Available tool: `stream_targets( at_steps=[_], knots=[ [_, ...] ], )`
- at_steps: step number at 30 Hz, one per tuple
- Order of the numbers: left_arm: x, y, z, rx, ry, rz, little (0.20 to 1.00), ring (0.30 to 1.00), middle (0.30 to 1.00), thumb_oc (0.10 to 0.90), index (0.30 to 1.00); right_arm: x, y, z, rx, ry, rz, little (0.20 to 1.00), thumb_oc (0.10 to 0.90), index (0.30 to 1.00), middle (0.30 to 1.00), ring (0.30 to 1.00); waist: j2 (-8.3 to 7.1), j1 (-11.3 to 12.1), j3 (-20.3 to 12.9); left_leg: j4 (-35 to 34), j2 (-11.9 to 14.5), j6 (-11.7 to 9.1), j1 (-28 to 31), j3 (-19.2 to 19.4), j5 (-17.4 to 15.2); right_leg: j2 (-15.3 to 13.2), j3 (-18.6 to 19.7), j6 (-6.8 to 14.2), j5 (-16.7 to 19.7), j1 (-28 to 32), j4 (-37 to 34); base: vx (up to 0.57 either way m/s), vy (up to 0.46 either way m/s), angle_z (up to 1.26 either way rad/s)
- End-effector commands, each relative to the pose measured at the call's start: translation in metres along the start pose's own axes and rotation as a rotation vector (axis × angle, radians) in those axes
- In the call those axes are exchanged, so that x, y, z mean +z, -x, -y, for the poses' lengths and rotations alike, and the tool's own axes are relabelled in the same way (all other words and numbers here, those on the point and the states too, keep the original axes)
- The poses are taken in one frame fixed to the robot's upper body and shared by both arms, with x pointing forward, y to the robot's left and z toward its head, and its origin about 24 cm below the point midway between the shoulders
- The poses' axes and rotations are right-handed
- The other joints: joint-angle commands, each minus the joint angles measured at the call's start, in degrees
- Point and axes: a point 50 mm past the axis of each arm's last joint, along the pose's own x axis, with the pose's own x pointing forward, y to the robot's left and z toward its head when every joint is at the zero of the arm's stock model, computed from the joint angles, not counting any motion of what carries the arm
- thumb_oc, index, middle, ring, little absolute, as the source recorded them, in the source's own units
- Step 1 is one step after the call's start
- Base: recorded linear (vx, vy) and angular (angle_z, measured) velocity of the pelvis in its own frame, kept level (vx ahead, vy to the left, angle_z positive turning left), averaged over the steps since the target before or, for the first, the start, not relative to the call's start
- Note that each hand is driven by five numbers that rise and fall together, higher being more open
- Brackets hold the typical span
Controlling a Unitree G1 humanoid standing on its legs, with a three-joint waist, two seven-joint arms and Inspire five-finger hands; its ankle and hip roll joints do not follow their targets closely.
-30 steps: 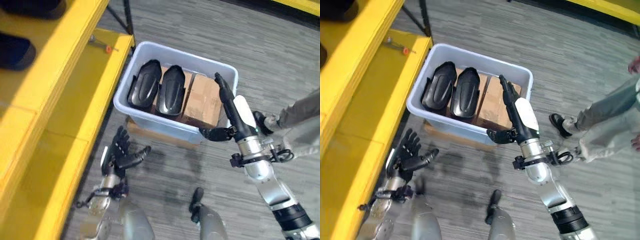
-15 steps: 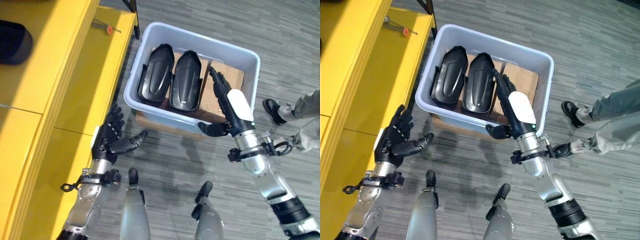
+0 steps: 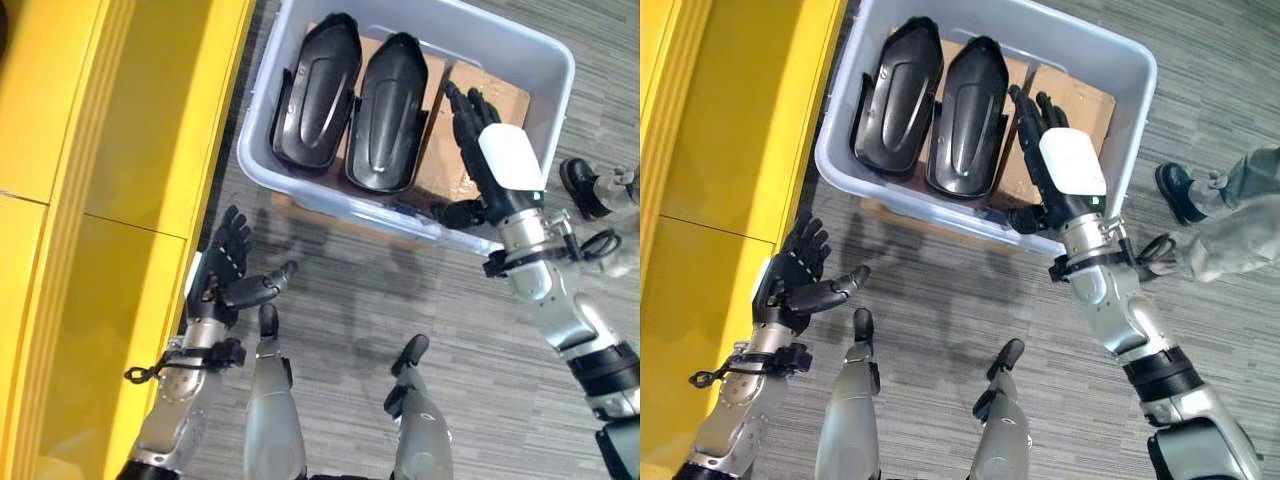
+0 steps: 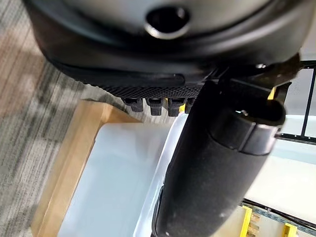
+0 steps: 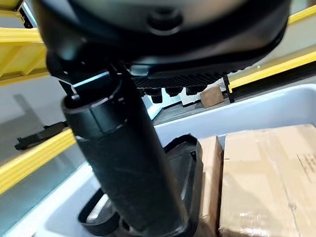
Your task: Move parts from the plastic box to the shelf.
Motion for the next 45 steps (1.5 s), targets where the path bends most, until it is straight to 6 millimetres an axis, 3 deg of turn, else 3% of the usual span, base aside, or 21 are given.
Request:
stream_targets(
  at_steps=[1, 7, 27, 45],
  knots=[
    [0.04, 0.0, 0.013, -0.059, 0.056, 0.209, 1.0, 1.0, 1.0, 0.9, 1.0, 0.018, -0.028, 0.051, -0.214, 0.108, 0.135, 1.0, 0.9, 1.0, 1.0, 1.0, -0.21, 1.12, -1.69, -4.52, 3.14, -1.85, 2.73, 1.28, 3.12, -4.13, -0.02, 3.74, -2.29, 1.97, 5.2, 0.0, -0.036, 0.0],
    [0.04, -0.002, 0.012, -0.056, 0.045, 0.216, 1.0, 1.0, 1.0, 0.9, 1.0, 0.012, -0.049, 0.073, -0.242, 0.255, 0.128, 1.0, 0.9, 1.0, 1.0, 1.0, 0.28, 1.52, -0.53, -5.18, 3.37, -2.29, 0.73, 0.83, 3.84, -3.73, 0.02, 3.58, -2.66, -0.43, 5.8, 0.0, -0.023, 0.02],
    [0.042, -0.003, 0.016, -0.032, 0.097, 0.245, 1.0, 1.0, 1.0, 0.9, 1.0, 0.018, -0.082, 0.059, -0.172, 0.329, 0.107, 1.0, 0.9, 1.0, 1.0, 1.0, 2.18, 2.34, -0.53, -5.42, 2.65, -2.23, -8.38, -0.58, 4.77, -3.55, -0.59, 3.29, -2.55, -8.78, 6.84, 0.0, -0.003, 0.02],
    [0.041, -0.009, 0.02, -0.02, 0.116, 0.251, 1.0, 1.0, 1.0, 0.9, 1.0, 0.008, -0.082, 0.042, -0.178, 0.204, 0.006, 1.0, 0.9, 1.0, 1.0, 1.0, 1.86, 1.65, -0.53, -5.67, 2.21, -1.75, -7.22, -0.37, 4.07, -3.42, -0.8, 3.15, -2.78, -8.01, 6.86, 0.0, 0.004, 0.02]
  ],
)
